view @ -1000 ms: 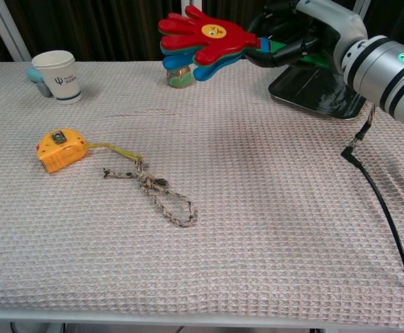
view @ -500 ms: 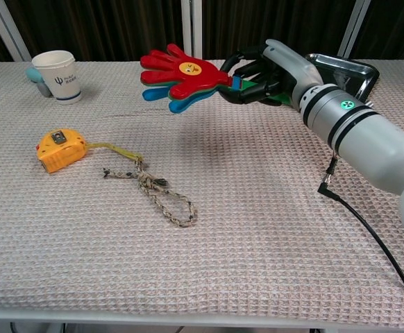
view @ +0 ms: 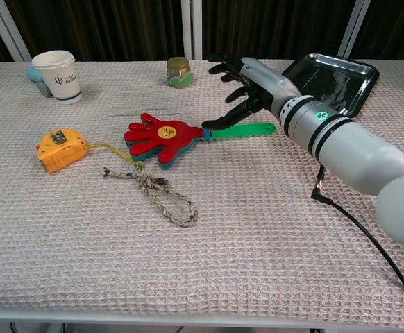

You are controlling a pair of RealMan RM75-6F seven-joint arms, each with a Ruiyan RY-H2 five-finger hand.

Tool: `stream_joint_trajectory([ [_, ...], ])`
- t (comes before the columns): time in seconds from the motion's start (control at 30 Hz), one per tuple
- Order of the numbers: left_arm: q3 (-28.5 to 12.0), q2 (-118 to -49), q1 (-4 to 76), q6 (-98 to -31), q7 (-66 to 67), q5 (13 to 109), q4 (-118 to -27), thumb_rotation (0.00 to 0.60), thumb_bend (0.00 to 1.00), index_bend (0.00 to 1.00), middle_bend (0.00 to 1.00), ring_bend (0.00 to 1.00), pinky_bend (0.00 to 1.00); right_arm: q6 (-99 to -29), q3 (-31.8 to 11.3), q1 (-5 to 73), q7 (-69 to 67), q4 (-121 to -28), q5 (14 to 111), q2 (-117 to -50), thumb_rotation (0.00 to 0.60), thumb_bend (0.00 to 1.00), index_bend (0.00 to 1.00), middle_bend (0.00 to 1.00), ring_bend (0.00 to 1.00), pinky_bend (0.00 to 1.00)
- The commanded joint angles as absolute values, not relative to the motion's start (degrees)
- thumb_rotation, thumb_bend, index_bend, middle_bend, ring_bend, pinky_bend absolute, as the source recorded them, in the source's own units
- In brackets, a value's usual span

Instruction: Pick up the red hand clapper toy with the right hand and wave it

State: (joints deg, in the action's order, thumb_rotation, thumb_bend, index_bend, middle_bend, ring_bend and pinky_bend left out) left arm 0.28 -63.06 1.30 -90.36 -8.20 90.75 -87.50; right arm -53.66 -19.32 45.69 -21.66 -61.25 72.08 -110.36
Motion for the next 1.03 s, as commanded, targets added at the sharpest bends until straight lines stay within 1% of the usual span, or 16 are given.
stream_joint_trajectory([
  [0.03, 0.25, -63.04, 1.27, -90.43, -8.2, 90.77, -87.55, 0.6, 0.06, 0.04, 0.02, 0.0, 0.02, -54.85, -19.37, 44.89, -20.82, -63.42, 72.14, -108.73, 0.6, 0.0, 0.0, 0.0, 0.0, 0.0],
  [0.1, 0.2, -63.06, 1.24, -90.58, -8.16, 90.81, -87.61, 0.6, 0.06, 0.04, 0.02, 0.0, 0.02, -56.49, -19.25, 44.04, -20.53, -65.72, 73.03, -107.05, 0.6, 0.0, 0.0, 0.0, 0.0, 0.0],
  [0.17, 0.17, -63.07, 1.21, -90.67, -8.09, 90.84, -87.68, 0.6, 0.06, 0.04, 0.02, 0.0, 0.02, -59.58, -18.64, 42.5, -19.98, -69.13, 75.12, -104.26, 0.6, 0.0, 0.0, 0.0, 0.0, 0.0],
  [0.3, 0.16, -63.01, 1.13, -90.78, -7.8, 90.87, -87.92, 0.6, 0.06, 0.04, 0.02, 0.0, 0.02, -67.14, -15.12, 37.85, -14.7, -76.38, 81.01, -96.17, 0.6, 0.02, 0.0, 0.0, 0.0, 0.0],
  [0.43, 0.01, -62.94, 1.26, -90.76, -7.08, 90.95, -88.5, 0.6, 0.06, 0.04, 0.02, 0.0, 0.02, -77.18, -9.57, 29.91, -1.01, -83.49, 86.07, -86.01, 0.6, 0.05, 0.0, 0.0, 0.0, 0.0],
  [0.53, -0.21, -62.91, 1.46, -90.75, -6.26, 91.04, -89.16, 0.6, 0.06, 0.04, 0.02, 0.0, 0.02, -82.83, -5.13, 23.28, 7.83, -88.75, 87.03, -79.1, 0.6, 0.06, 0.0, 0.0, 0.0, 0.0],
  [0.63, -0.41, -63.0, 1.74, -90.58, -5.32, 91.11, -89.78, 0.6, 0.06, 0.04, 0.02, 0.0, 0.02, -87.5, -1.18, 17.22, 12.43, -91.12, 87.12, -74.53, 0.6, 0.06, 0.0, 0.0, 0.0, 0.0],
  [0.7, -0.43, -63.18, 1.86, -90.53, -4.81, 91.28, -90.0, 0.6, 0.06, 0.04, 0.02, 0.0, 0.02, -89.9, 0.38, 14.2, 12.03, -90.9, 86.98, -73.17, 0.6, 0.06, 0.0, 0.0, 0.0, 0.0],
  [0.8, -0.41, -63.47, 2.03, -90.34, -4.27, 91.44, -90.07, 0.6, 0.06, 0.04, 0.02, 0.0, 0.02, -93.44, 1.6, 10.08, 7.5, -87.56, 86.6, -72.71, 0.6, 0.06, 0.0, 0.0, 0.0, 0.0],
  [0.93, -0.48, -63.61, 2.29, -89.97, -4.16, 91.35, -89.89, 0.6, 0.06, 0.04, 0.02, 0.0, 0.02, -95.13, 1.73, 6.43, 0.54, -81.57, 85.0, -73.75, 0.6, 0.06, 0.0, 0.0, 0.0, 0.0],
  [1.03, -0.59, -63.62, 2.42, -89.9, -4.04, 91.31, -89.8, 0.6, 0.06, 0.04, 0.02, 0.0, 0.02, -95.64, 1.25, 4.9, -2.29, -78.73, 84.32, -74.62, 0.6, 0.06, 0.0, 0.0, 0.0, 0.0],
])
